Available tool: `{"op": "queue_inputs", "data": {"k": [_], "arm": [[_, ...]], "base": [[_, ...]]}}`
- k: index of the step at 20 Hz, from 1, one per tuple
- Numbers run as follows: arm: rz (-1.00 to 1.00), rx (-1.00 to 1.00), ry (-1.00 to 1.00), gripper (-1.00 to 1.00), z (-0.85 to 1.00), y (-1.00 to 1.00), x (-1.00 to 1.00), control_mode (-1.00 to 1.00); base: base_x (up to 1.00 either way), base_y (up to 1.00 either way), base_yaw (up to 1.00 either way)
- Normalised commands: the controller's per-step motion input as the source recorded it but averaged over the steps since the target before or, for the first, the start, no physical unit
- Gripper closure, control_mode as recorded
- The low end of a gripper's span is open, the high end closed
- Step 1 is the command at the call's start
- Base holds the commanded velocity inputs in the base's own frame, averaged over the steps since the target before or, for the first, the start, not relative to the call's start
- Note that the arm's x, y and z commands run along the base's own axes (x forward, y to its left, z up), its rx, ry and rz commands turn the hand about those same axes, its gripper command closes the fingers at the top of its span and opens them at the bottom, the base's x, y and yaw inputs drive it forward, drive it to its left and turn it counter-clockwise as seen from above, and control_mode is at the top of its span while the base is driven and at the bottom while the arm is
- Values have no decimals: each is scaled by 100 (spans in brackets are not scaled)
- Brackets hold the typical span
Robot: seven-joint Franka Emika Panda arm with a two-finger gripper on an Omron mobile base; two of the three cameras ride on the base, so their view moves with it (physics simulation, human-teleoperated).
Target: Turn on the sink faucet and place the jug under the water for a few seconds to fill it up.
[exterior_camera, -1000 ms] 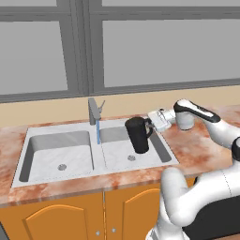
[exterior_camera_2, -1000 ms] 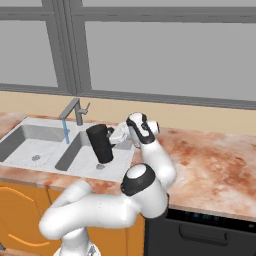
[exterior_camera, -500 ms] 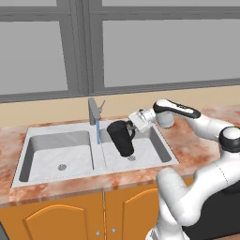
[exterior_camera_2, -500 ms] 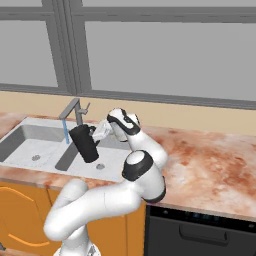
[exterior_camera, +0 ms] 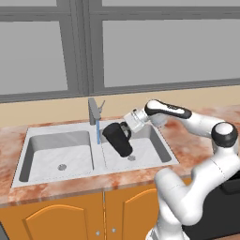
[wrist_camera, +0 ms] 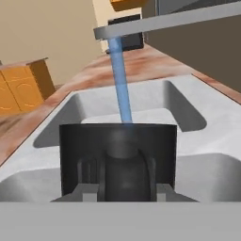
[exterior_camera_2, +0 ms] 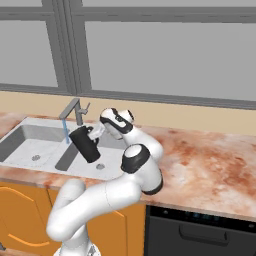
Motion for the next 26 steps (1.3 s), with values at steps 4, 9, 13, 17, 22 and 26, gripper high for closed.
{"op": "queue_inputs", "data": {"k": [4,9,13,17,22,26], "arm": [[-8,-9,0,100,-4,14,26,-100],[-4,-3,0,100,0,49,6,-100],[0,0,-8,100,0,45,0,-100],[0,0,-5,100,0,28,3,-100],[0,0,-8,100,0,9,4,-100],[0,0,-12,100,0,15,-1,-100]], "base": [[0,0,0],[0,0,0],[0,0,0],[0,0,0],[0,0,0],[0,0,0]]}}
